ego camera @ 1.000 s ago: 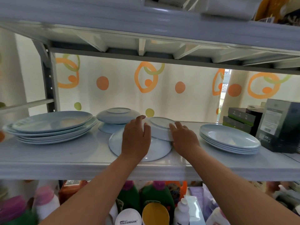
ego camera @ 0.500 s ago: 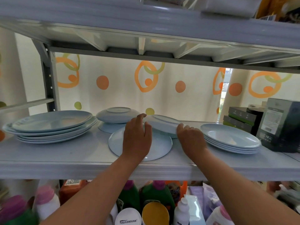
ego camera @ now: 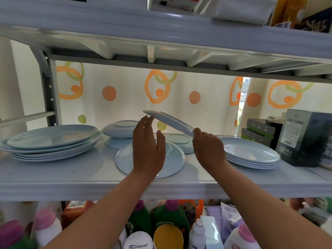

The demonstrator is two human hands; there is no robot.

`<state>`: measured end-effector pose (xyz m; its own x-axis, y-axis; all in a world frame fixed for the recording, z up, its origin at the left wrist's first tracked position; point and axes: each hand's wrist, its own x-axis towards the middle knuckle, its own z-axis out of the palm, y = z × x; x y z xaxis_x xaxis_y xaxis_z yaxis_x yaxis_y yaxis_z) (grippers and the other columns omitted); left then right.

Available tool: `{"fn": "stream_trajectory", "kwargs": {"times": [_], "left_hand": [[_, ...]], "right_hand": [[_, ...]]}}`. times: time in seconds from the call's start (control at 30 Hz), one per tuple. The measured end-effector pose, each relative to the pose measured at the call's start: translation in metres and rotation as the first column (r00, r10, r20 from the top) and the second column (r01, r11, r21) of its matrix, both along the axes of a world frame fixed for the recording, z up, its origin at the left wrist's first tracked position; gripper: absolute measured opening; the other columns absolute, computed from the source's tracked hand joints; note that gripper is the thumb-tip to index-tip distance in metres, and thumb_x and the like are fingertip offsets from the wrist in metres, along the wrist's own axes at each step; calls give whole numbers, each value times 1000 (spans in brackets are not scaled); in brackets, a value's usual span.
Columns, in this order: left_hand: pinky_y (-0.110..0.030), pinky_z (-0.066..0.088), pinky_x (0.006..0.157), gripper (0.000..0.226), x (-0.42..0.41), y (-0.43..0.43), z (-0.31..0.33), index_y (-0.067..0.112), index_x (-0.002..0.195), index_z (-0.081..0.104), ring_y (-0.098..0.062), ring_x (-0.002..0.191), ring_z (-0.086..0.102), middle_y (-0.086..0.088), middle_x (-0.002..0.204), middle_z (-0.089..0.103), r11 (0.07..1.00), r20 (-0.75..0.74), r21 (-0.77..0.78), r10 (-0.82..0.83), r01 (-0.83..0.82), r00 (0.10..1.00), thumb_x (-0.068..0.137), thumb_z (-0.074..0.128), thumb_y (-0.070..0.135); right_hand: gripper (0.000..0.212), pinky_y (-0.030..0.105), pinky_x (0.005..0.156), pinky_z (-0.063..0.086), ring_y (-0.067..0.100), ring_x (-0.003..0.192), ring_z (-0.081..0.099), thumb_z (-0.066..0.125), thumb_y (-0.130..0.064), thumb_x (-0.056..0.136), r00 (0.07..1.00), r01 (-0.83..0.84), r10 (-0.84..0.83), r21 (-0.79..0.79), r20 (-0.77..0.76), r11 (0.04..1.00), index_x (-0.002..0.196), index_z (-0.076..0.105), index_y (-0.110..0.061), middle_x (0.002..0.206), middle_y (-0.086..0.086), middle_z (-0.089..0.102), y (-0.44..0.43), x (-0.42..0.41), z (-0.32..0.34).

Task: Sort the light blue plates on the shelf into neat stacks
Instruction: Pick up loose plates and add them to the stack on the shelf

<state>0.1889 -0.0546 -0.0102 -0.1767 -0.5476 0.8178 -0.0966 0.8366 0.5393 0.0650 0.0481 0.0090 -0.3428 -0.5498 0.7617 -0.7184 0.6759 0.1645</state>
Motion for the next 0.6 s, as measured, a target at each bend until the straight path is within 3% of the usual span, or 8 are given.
{"fn": "stream_trajectory", "kwargs": {"times": [0.1,0.17,0.3,0.47,0.53,0.6], "left_hand": [[-26,26,107,44,-1,-1,2,25,136,34,-15,134,32,-1,145,38,1000,-2,12,-1,1,1000,93,38,31],[-22,24,104,44,-1,-2,2,25,135,35,-14,132,33,0,143,40,1000,-15,10,-14,14,1000,91,37,32],[-20,24,102,43,-3,-2,2,23,133,38,-15,129,37,-2,140,44,1000,-11,0,-13,13,1000,91,39,30],[-23,24,104,49,-6,5,5,21,134,39,-16,130,36,-2,141,43,999,-3,18,-41,41,999,88,35,36],[-25,26,105,48,-7,6,5,21,134,39,-17,129,37,-2,140,43,998,-1,17,-60,60,998,88,35,36],[-34,33,107,46,-11,8,5,20,132,40,-19,127,39,-3,138,45,997,-3,-3,-78,78,997,89,36,34]], "right_hand": [[8,29,45,39,34,50,61,62,-8,82,982,-132,142,-88,127,987,85,58,-3,60,13,63,2,2,2],[16,37,56,44,39,66,62,43,-13,94,943,-215,254,-188,216,958,94,55,-2,73,19,65,2,2,3],[20,39,61,47,39,66,59,40,-16,95,893,-287,383,-357,236,889,92,54,-2,71,18,62,5,7,8],[22,42,63,51,36,68,59,42,-17,95,838,-254,449,-507,309,824,94,55,1,74,17,62,9,3,14],[19,36,63,46,33,71,56,43,-15,93,784,-223,503,-591,364,775,97,55,0,76,12,59,12,1,17],[11,38,66,51,34,75,60,44,-14,91,693,-190,596,-694,406,694,97,52,-9,81,11,60,17,1,18]]}}
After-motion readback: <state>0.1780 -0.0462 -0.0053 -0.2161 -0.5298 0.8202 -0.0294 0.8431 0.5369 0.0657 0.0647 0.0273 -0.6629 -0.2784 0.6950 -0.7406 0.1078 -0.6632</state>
